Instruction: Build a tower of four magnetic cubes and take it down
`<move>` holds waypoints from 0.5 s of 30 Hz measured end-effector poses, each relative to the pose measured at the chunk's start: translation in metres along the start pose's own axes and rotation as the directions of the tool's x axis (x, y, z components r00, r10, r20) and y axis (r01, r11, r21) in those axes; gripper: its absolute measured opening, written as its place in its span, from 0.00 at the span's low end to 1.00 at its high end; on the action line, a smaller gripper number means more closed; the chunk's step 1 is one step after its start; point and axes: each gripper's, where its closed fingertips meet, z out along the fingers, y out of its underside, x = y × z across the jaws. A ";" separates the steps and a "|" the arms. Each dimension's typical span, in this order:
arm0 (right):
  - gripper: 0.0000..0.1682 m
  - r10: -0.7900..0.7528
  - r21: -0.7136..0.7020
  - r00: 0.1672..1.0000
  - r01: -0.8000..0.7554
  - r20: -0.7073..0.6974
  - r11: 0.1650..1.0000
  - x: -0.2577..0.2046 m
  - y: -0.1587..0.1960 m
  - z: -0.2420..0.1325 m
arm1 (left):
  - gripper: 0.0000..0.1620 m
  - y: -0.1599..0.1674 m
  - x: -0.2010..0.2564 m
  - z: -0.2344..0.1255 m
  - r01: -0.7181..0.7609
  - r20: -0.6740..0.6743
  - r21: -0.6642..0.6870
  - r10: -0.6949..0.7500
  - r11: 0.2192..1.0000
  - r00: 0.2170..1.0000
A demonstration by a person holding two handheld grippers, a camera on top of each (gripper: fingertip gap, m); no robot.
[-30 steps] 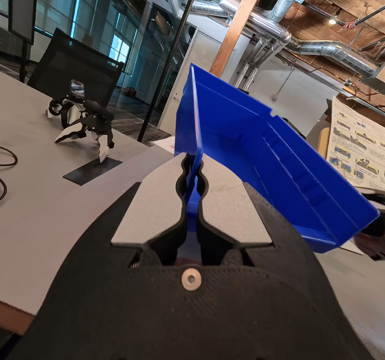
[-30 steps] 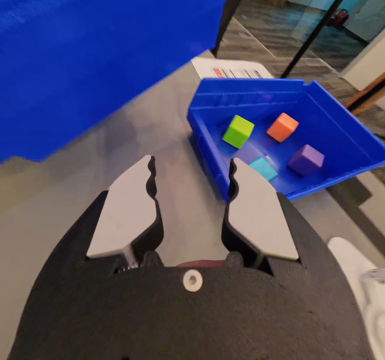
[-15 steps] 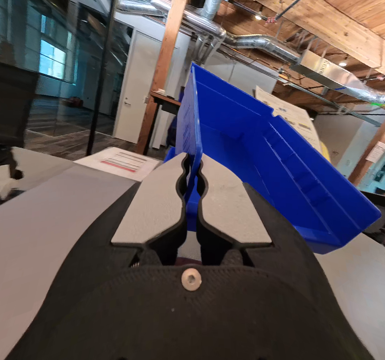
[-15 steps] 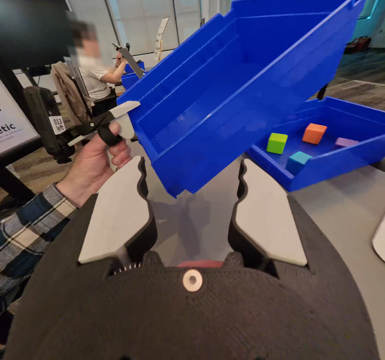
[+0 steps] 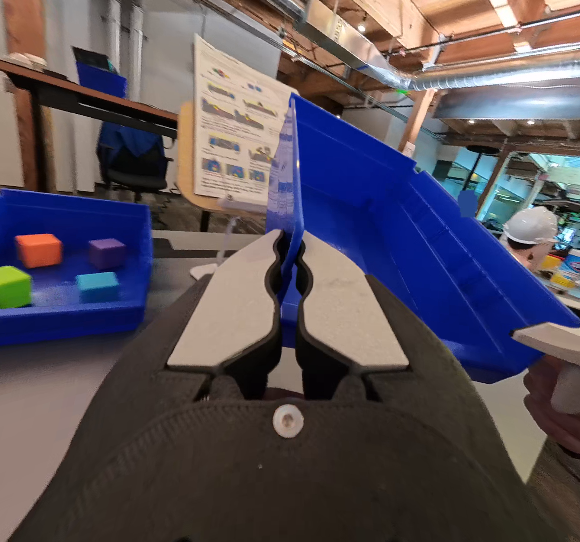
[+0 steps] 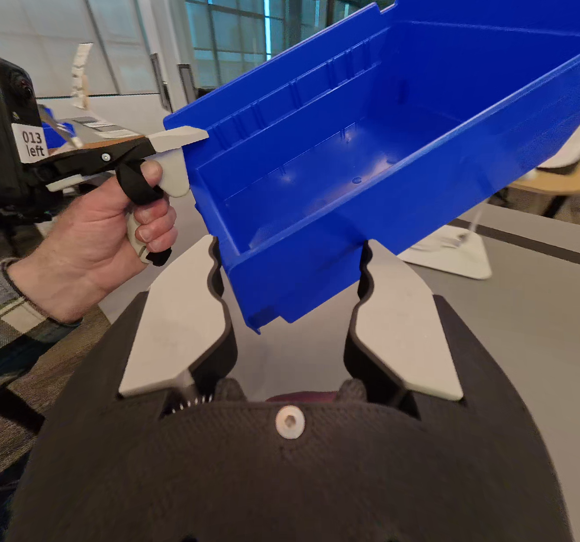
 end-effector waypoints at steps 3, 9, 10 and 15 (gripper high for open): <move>0.49 0.049 0.005 0.993 -0.048 -0.103 0.999 0.029 0.011 -0.031 | 0.02 0.025 0.032 0.027 0.018 -0.072 -0.061 -0.023 0.998 0.997; 0.45 0.108 -0.006 0.949 -0.114 -0.296 0.993 0.084 0.034 -0.089 | 0.02 0.075 0.097 0.075 0.044 -0.198 -0.166 -0.077 0.985 0.977; 0.44 0.111 -0.019 0.940 -0.123 -0.321 0.992 0.093 0.038 -0.096 | 0.03 0.084 0.106 0.081 0.049 -0.207 -0.188 -0.088 0.981 0.974; 0.41 0.152 -0.111 0.901 -0.213 -0.406 0.971 0.134 0.071 -0.120 | 0.04 0.127 0.137 0.106 0.063 -0.226 -0.294 -0.133 0.954 0.965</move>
